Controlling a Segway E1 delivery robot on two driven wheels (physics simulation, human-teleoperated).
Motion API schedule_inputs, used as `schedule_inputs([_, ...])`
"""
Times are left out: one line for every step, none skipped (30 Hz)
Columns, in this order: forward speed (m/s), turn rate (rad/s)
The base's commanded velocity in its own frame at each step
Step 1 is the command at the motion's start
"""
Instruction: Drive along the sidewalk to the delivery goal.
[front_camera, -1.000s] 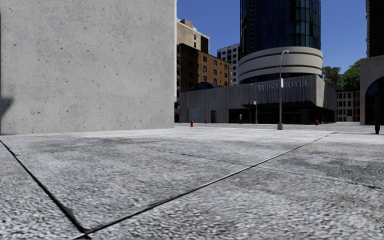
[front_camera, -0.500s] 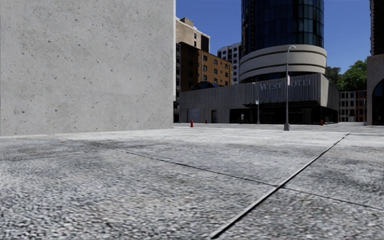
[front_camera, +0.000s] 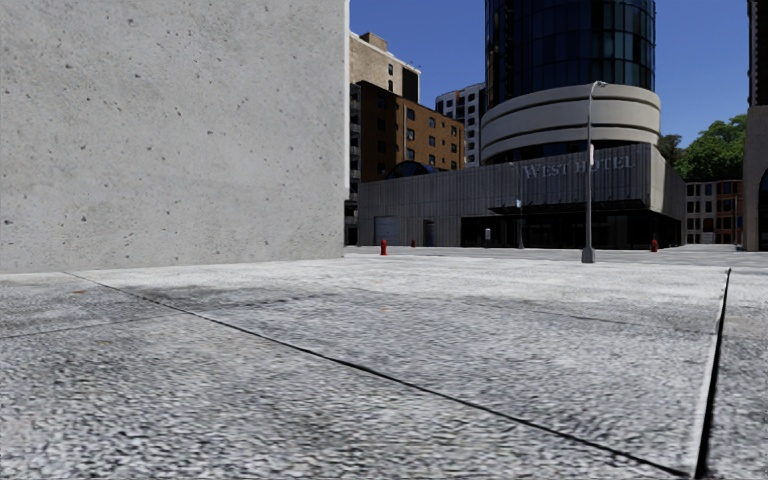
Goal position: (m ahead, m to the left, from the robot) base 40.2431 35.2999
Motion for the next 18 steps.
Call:
schedule_inputs([2.00, 0.00])
schedule_inputs([2.00, 0.00])
schedule_inputs([2.00, 0.00])
schedule_inputs([2.00, 0.00])
schedule_inputs([2.00, 0.00])
schedule_inputs([2.00, 0.00])
schedule_inputs([2.00, 0.00])
schedule_inputs([2.00, 0.00])
schedule_inputs([2.00, 0.00])
schedule_inputs([2.00, 0.00])
schedule_inputs([2.00, 0.00])
schedule_inputs([2.00, 0.00])
schedule_inputs([2.00, 0.00])
schedule_inputs([2.00, 0.00])
schedule_inputs([2.00, 0.00])
schedule_inputs([2.00, 0.00])
schedule_inputs([2.00, 0.00])
schedule_inputs([2.00, 0.00])
